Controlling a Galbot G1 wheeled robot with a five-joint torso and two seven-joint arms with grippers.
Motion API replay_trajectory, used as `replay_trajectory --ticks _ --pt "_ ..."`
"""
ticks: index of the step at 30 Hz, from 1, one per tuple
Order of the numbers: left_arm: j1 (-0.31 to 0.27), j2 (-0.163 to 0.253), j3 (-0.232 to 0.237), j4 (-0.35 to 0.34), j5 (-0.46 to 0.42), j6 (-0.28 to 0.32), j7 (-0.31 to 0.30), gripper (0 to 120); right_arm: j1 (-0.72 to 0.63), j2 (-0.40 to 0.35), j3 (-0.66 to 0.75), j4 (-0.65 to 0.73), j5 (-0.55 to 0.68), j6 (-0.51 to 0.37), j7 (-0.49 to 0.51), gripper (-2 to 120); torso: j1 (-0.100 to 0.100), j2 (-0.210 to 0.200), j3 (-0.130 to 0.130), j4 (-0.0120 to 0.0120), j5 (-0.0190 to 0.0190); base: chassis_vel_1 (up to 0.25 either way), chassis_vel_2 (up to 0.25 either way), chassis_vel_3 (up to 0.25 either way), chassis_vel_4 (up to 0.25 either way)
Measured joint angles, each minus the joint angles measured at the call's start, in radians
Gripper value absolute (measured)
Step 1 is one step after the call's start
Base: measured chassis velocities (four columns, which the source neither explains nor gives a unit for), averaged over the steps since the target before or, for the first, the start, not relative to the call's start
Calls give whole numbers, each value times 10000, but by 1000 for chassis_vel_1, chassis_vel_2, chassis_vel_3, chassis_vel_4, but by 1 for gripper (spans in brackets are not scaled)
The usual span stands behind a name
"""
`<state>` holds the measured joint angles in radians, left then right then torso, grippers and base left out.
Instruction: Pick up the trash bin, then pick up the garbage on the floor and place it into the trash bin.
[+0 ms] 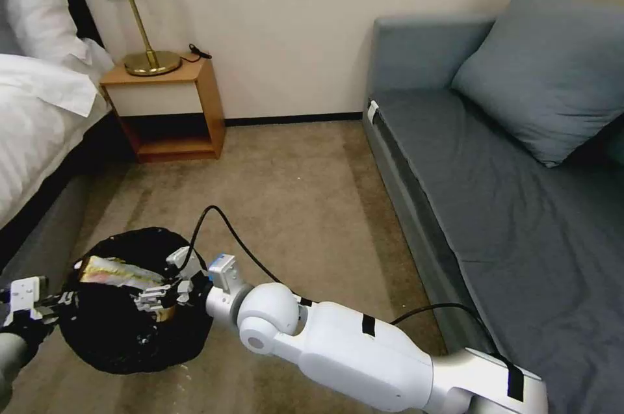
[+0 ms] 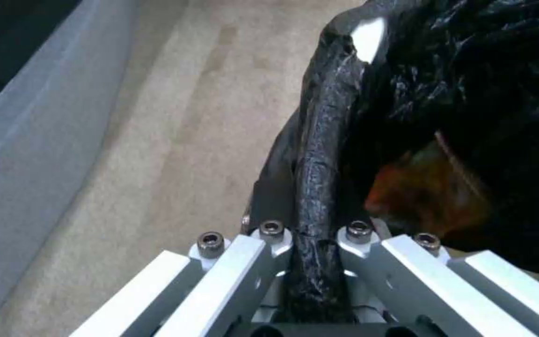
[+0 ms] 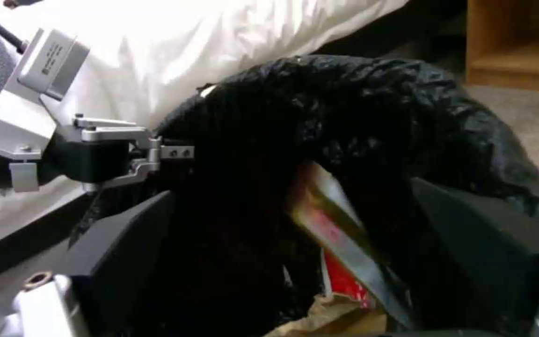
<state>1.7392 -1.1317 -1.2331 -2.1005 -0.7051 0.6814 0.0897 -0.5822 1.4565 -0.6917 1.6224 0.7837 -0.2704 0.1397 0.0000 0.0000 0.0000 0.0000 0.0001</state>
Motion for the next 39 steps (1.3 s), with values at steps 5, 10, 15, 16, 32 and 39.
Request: replay_trajectory --ticks 5,10,15,16,32,39 --pt "-43 11 8 32 -29 0 0 3 -135 -181 256 197 -217 196 2 100 0 0 0 1 1 0 0 0 0" --pt "-107 61 35 140 -114 1 -48 3 -473 -806 1057 600 -1678 797 -62 100 0 1 0 1 0 0 0 0 0" --pt "-177 110 35 219 -196 11 -87 3 -946 -1355 2193 967 -2870 1171 -61 100 0 0 0 0 1 0 0 0 0" --pt "-210 147 37 244 -238 21 -94 3 -1345 -1714 3019 1239 -3415 1222 -46 100 0 1 0 -1 2 0 0 0 0" --pt "-557 293 352 475 -285 56 -113 3 -6055 -2750 8322 4060 -4491 832 -123 100 -1 1 -1 -2 2 0 0 0 0" --pt "-516 187 158 554 -396 72 -114 3 -8795 -1744 10305 4812 -5713 2004 -879 100 -1 1 -2 -2 2 0 0 0 0"
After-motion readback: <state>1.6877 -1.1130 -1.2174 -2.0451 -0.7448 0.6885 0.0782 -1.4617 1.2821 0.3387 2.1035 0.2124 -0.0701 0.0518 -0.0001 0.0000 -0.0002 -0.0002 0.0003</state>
